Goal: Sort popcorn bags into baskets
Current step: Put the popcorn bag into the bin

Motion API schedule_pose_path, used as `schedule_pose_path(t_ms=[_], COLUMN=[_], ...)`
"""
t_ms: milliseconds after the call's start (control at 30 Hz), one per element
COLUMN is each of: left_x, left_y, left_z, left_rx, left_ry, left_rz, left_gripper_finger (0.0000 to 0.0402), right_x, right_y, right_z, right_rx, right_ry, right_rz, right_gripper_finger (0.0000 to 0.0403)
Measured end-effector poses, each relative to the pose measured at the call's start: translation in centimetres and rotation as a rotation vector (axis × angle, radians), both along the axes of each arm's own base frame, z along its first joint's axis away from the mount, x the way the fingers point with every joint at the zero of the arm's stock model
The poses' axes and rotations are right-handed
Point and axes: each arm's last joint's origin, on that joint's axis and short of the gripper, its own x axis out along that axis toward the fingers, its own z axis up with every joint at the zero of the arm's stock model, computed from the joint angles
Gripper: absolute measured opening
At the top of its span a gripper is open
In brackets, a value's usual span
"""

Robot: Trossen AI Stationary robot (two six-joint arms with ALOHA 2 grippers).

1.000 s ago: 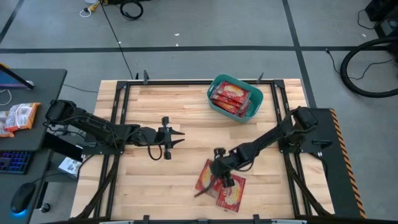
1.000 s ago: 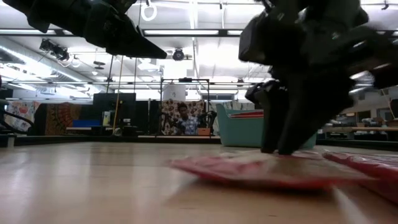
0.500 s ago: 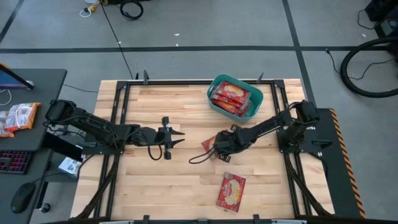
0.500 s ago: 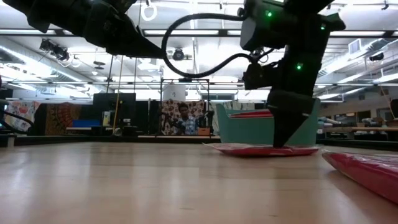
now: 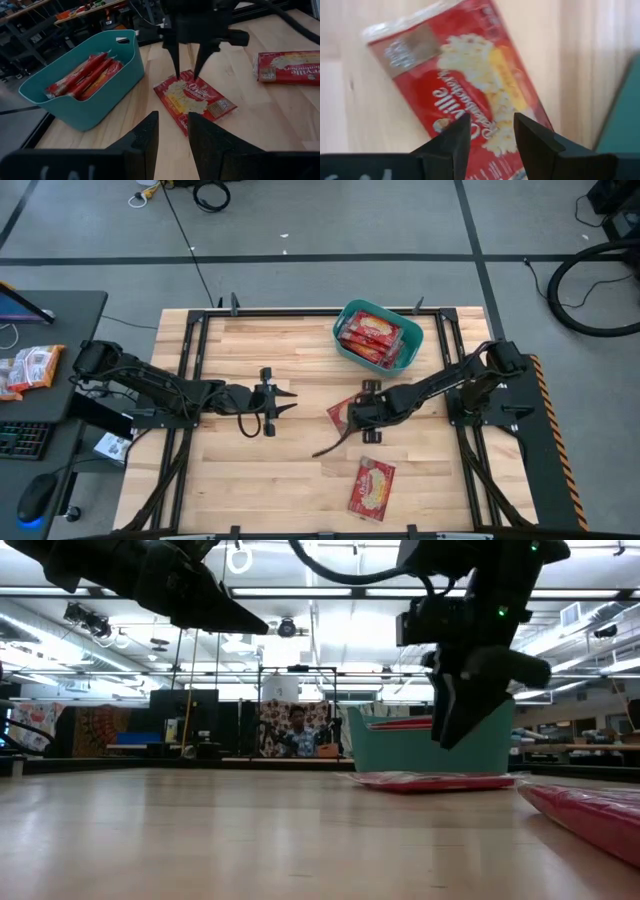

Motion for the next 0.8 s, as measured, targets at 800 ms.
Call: schedule_pose_path(t_ms=[800], left_x=[0.0], left_y=[0.0], left_z=[0.0], left_rx=[-0.001], left_ry=[0.000], left_rz=[0.000], left_gripper_finger=[0.0109], right_x=[0.6], right_y=[1.6], right_z=[-3.4], right_rx=[-0.052], right_ry=[0.110], right_rz=[0.226], right_gripper_finger=[0.0239])
